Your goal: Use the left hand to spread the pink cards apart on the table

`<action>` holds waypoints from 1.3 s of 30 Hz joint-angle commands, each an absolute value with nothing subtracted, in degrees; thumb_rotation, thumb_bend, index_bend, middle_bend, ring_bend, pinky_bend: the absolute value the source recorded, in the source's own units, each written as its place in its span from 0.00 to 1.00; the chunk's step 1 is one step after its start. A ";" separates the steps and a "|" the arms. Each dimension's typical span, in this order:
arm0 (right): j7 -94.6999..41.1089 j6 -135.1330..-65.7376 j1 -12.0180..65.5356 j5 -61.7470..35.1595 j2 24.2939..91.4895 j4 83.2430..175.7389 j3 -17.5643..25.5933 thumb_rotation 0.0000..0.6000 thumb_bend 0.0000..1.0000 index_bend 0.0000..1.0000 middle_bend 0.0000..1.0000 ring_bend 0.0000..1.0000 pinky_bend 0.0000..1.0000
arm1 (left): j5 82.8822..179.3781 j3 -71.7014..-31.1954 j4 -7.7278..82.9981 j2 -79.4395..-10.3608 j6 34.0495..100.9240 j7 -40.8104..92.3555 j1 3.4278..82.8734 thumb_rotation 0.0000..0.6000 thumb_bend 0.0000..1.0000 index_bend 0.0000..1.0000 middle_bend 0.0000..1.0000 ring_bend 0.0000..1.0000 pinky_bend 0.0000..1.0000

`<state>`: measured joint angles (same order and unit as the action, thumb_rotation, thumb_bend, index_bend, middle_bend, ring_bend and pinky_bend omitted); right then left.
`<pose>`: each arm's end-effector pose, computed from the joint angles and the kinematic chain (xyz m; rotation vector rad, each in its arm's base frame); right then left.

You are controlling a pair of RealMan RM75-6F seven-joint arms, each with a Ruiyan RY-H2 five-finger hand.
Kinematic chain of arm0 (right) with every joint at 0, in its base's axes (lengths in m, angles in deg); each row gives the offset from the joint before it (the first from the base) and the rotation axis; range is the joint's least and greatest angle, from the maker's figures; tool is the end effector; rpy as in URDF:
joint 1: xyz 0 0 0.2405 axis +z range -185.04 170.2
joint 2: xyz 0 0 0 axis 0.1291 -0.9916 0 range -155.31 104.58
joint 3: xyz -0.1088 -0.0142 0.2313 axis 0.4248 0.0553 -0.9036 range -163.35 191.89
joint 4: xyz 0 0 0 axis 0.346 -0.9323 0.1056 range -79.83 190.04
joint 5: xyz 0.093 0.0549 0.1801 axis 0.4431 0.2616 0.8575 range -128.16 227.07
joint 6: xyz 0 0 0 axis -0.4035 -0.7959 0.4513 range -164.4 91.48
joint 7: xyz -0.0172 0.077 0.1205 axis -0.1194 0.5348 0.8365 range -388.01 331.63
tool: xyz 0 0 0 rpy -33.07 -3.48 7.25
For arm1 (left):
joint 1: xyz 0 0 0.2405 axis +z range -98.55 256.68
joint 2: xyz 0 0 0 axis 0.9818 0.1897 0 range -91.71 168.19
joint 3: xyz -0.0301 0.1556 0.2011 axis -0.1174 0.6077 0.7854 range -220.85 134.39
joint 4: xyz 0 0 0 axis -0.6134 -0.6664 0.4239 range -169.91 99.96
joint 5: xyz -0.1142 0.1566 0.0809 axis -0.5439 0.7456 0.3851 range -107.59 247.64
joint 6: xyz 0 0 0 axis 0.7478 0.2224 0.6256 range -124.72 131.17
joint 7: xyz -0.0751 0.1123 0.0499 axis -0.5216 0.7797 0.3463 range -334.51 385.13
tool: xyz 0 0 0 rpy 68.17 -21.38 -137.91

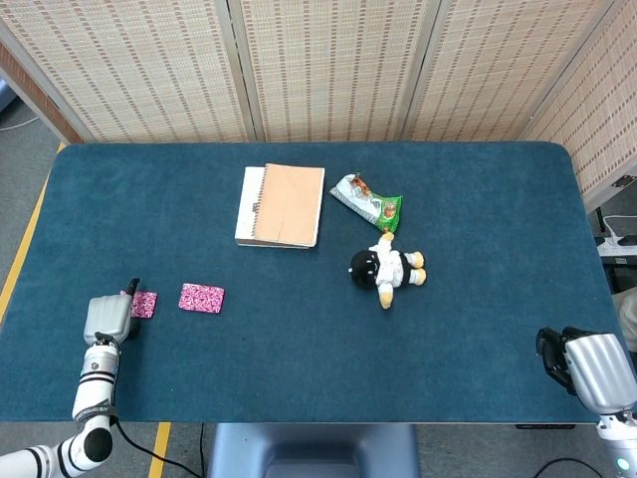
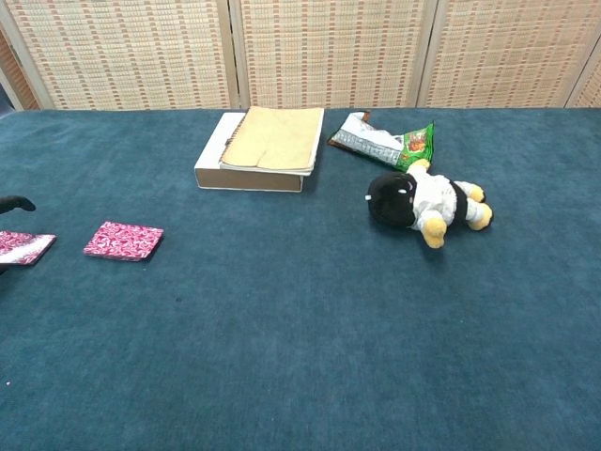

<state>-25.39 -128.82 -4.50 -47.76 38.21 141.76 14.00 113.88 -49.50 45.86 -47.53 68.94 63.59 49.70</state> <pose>-0.3068 -0.1596 0.1688 1.5099 -0.7492 0.9888 -0.2987 0.3032 0.0308 -1.4831 -0.9530 -0.3630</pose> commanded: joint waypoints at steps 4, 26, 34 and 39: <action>-25.41 -128.77 -4.47 -47.87 38.27 141.67 14.07 1.00 0.42 0.98 0.86 0.73 0.87 | 118.08 -49.56 55.62 -44.95 71.42 65.34 48.95 1.00 0.35 0.15 1.00 1.00 1.00; -24.62 -128.98 -4.47 -48.00 37.93 141.45 14.10 1.00 0.42 0.98 0.86 0.73 0.87 | 107.96 -52.42 53.78 -54.13 69.46 76.10 40.54 1.00 0.35 0.14 1.00 1.00 1.00; -24.65 -128.93 -4.45 -47.96 37.90 141.49 14.10 1.00 0.42 0.98 0.86 0.73 0.87 | 105.89 -53.10 50.08 -56.57 69.69 76.71 38.95 1.00 0.35 0.21 1.00 1.00 1.00; -24.75 -128.85 -4.47 -48.01 37.86 141.53 14.21 1.00 0.42 0.98 0.86 0.73 0.87 | 104.79 -53.28 49.36 -57.05 69.57 77.17 38.26 1.00 0.35 0.25 1.00 1.00 1.00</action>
